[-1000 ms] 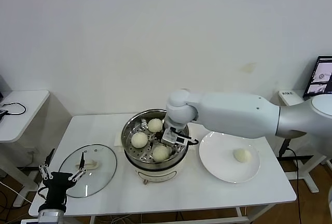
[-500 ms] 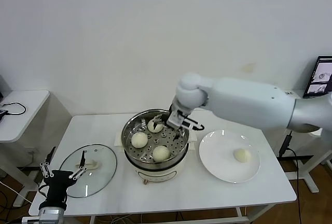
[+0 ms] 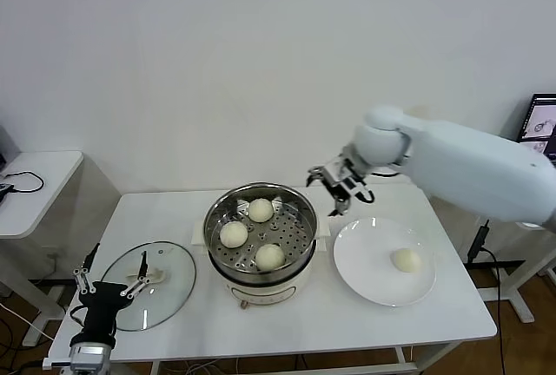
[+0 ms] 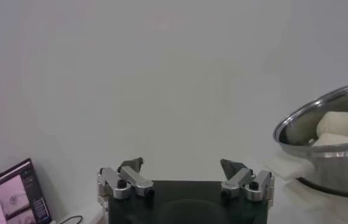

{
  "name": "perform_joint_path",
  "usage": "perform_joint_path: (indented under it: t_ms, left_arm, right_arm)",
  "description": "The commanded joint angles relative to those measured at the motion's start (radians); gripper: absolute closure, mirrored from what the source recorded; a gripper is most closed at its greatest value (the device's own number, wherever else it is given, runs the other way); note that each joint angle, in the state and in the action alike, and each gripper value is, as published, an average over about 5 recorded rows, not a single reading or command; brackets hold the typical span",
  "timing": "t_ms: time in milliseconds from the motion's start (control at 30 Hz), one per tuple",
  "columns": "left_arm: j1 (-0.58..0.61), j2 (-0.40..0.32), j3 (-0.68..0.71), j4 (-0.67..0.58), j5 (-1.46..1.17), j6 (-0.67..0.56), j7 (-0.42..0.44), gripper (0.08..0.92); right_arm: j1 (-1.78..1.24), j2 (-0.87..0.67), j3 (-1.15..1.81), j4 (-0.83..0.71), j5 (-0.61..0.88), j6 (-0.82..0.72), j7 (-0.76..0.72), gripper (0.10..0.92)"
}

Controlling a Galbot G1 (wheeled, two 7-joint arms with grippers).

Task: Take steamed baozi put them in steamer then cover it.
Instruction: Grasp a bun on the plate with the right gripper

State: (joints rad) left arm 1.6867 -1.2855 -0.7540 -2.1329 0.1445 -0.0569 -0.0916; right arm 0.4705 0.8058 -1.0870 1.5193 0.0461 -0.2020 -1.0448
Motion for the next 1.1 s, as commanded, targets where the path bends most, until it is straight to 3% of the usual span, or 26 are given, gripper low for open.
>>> perform_joint_path:
  t_ms: [33,533,1100]
  left_arm:
    - [0.001,0.006,0.006,0.014,0.002,-0.002,0.0,0.177]
    - [0.004,0.015,0.006,0.018,0.005,0.001,0.002,0.177]
    - [0.015,0.004,0.0,0.005,0.008,0.002,0.002,0.177]
  right_arm:
    - [-0.208,-0.291,0.134,0.022,-0.023,-0.19,0.015,0.203]
    - [-0.566,-0.343,0.346,-0.079,-0.221,-0.089,-0.034,0.203]
    - [-0.649,-0.165,0.439,-0.288,-0.309,-0.052,-0.003,0.203]
